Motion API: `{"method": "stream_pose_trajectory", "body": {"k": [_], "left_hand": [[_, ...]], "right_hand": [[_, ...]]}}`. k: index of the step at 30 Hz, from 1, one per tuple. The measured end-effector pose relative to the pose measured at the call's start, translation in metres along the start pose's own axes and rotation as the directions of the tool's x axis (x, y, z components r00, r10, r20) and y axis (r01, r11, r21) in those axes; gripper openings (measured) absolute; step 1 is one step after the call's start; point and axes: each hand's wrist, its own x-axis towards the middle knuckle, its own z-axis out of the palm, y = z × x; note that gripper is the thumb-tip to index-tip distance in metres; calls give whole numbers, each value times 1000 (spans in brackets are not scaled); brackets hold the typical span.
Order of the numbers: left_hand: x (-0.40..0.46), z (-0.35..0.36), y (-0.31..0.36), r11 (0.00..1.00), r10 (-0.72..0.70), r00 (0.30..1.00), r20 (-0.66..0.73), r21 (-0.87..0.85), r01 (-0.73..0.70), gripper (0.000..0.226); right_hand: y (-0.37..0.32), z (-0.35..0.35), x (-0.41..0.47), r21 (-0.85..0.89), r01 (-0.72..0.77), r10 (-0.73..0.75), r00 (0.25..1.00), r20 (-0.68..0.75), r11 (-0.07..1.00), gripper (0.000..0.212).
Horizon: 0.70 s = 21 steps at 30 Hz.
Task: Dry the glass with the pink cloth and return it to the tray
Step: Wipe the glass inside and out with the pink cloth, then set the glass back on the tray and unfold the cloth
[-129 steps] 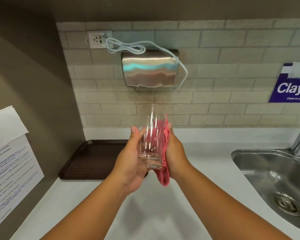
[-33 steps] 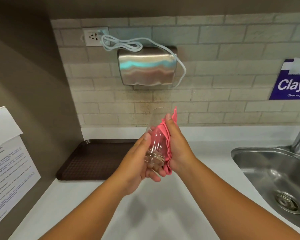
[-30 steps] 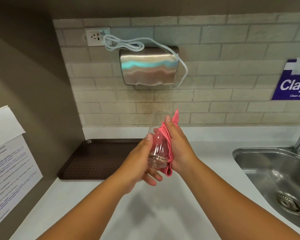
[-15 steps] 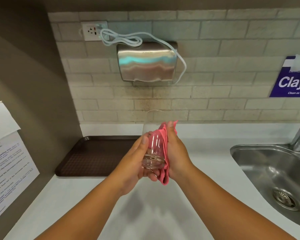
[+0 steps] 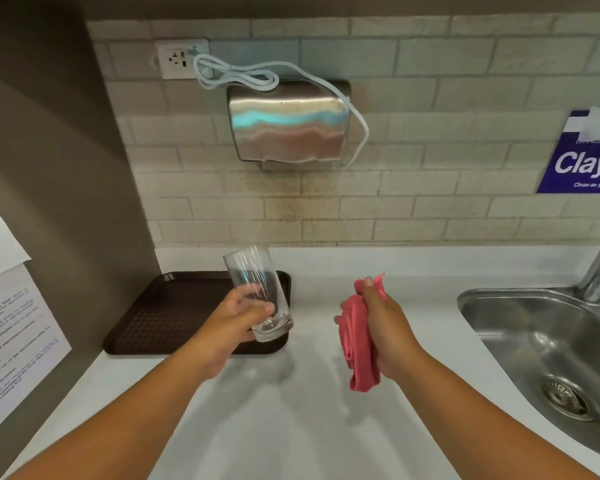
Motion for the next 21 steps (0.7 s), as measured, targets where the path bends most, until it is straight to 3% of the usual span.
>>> {"method": "stream_pose_trajectory", "body": {"k": [2, 5, 10, 21], "left_hand": [[19, -3, -9, 981, 18, 997, -70, 192, -4, 62], [45, -6, -32, 959, 37, 989, -140, 283, 4, 73], [79, -11, -69, 953, -6, 976, -217, 295, 72, 81], [93, -13, -103, 944, -59, 948, -312, 292, 155, 92]], "right_hand": [[1, -7, 3, -15, -27, 27, 999, -28, 1000, 45], [4, -14, 6, -13, -52, 51, 998, -38, 999, 48], [8, -23, 6, 36, -125, 125, 992, -12, 991, 65], [1, -22, 3, 67, -177, 178, 984, -7, 982, 60]]}}
